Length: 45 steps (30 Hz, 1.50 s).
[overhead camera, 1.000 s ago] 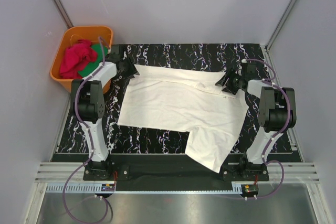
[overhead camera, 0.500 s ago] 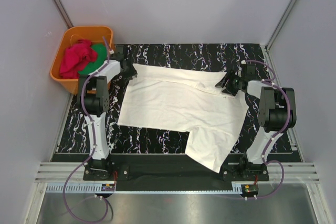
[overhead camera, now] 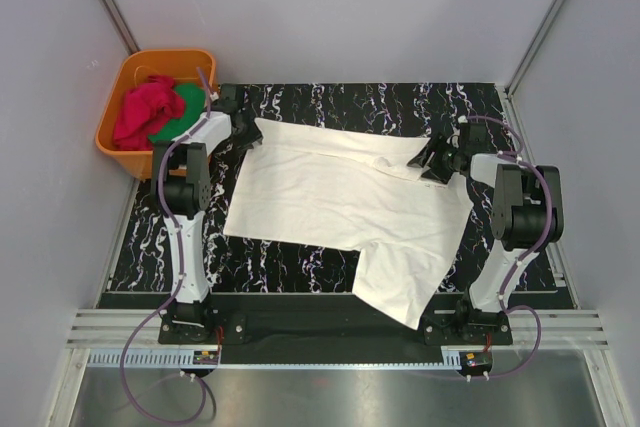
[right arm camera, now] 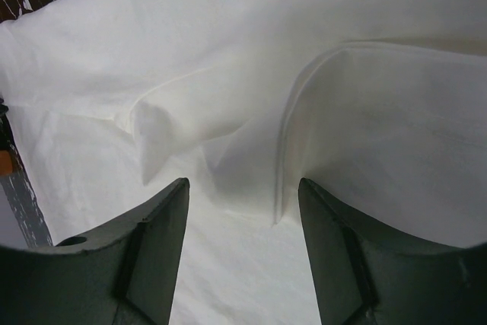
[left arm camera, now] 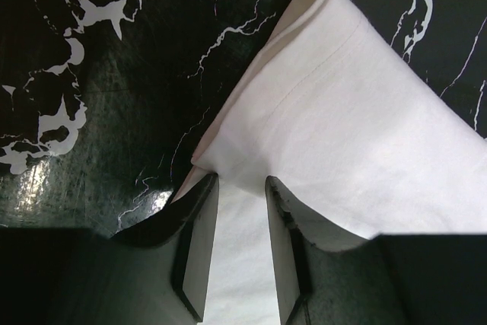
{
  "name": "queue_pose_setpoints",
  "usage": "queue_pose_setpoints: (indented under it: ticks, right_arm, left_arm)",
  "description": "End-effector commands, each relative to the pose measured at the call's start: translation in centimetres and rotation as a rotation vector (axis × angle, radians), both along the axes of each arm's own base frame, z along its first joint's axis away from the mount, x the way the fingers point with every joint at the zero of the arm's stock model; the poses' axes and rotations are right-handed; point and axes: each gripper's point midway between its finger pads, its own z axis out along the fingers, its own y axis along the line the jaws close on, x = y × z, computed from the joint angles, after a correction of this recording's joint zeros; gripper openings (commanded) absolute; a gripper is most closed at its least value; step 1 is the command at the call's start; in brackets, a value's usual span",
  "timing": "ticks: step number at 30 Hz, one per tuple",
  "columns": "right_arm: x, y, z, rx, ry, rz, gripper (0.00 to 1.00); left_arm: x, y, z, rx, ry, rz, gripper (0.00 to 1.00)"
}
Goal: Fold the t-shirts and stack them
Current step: Fold the tshirt
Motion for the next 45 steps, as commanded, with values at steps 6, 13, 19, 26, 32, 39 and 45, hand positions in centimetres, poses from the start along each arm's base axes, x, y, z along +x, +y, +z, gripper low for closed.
queue_pose_setpoints:
  ticks: [6,13,19,26,32,39,45]
  right_arm:
    - [1.3,1.0,0.9,0.078,-0.032,0.020,0.64]
    - [1.8,1.4,1.5,0.110,-0.056,0.028,0.57]
    - [2.0,1.7,1.5,0.131,-0.058,0.032,0.42]
    - [2.0,1.9,3.7,0.155,-0.079,0.013,0.00]
    - [0.2,1.7,8.2,0.142,-0.087,-0.018,0.00]
    - [-2.7,2.6,9.5,0.158,-0.058,-0.012,0.00]
    - [-4.9,3.1,9.6,0.118,-0.038,-0.016,0.00]
  left_arm:
    - [2.1,0.5,1.0,0.020,-0.060,0.003,0.37]
    - [2.9,0.3,1.6,0.016,-0.087,-0.001,0.31]
    - [3.2,0.3,1.9,0.021,-0.101,-0.009,0.13]
    - [3.3,0.1,3.1,0.034,-0.123,-0.035,0.00]
    - [2.8,-0.1,5.0,0.048,-0.141,-0.063,0.00]
    - [1.6,-0.1,5.6,0.060,-0.138,-0.078,0.00]
    - [1.3,0.4,6.8,0.086,-0.147,-0.075,0.00]
